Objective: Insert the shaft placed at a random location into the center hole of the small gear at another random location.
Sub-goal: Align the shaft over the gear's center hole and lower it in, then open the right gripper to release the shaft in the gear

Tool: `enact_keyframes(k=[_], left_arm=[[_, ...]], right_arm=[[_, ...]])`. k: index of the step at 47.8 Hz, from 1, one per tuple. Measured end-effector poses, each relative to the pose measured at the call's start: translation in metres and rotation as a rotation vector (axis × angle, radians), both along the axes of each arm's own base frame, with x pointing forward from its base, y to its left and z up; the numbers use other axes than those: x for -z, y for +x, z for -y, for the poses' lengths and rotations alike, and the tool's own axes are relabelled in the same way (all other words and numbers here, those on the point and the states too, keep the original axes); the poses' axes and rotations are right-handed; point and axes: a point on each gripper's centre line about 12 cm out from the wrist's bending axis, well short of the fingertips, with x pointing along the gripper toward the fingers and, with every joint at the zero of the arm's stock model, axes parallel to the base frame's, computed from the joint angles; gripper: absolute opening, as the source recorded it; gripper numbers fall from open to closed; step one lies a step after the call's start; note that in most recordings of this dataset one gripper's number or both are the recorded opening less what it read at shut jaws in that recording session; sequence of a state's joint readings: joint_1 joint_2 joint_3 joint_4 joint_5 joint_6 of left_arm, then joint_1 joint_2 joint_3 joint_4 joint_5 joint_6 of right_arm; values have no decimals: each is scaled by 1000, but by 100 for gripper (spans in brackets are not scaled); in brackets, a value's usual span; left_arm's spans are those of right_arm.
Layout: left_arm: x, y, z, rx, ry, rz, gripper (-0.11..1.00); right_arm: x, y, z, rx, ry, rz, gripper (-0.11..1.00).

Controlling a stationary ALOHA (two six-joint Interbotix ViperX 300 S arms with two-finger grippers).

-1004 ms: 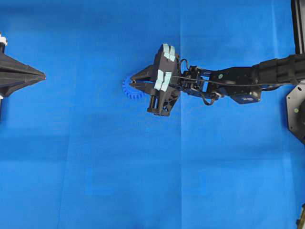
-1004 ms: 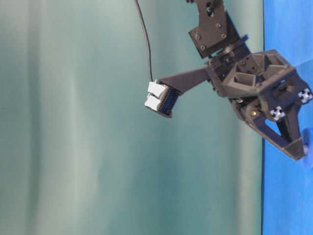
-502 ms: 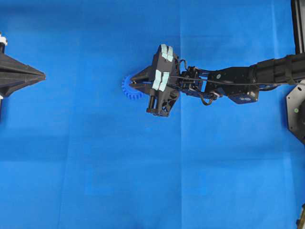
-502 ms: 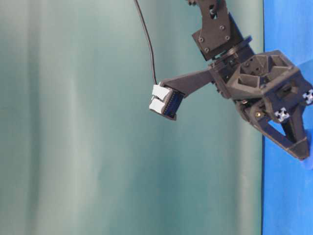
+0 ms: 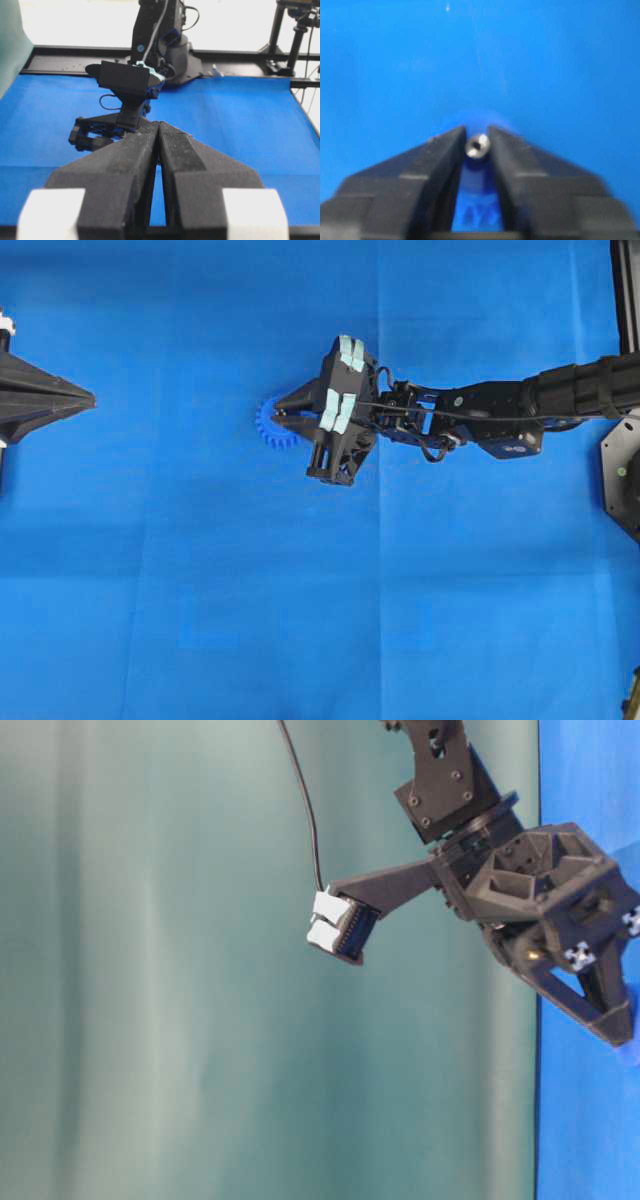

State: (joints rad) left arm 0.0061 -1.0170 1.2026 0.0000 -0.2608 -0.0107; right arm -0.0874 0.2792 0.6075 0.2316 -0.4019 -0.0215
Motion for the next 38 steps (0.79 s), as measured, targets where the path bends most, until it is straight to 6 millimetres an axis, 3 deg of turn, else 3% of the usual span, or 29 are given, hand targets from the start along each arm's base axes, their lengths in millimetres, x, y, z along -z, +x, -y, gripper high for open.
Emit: enact_keyframes(k=[8, 10, 38], left_arm=[[0, 0, 0, 0, 0, 0, 0], [-1, 0, 0, 0, -2, 2, 0], [0, 0, 0, 0, 0, 2, 0]], right_arm=[[-2, 0, 0, 3, 4, 4, 73], [-4, 0, 0, 5, 5, 8, 78], [-70, -6, -5, -19, -9, 118, 76]])
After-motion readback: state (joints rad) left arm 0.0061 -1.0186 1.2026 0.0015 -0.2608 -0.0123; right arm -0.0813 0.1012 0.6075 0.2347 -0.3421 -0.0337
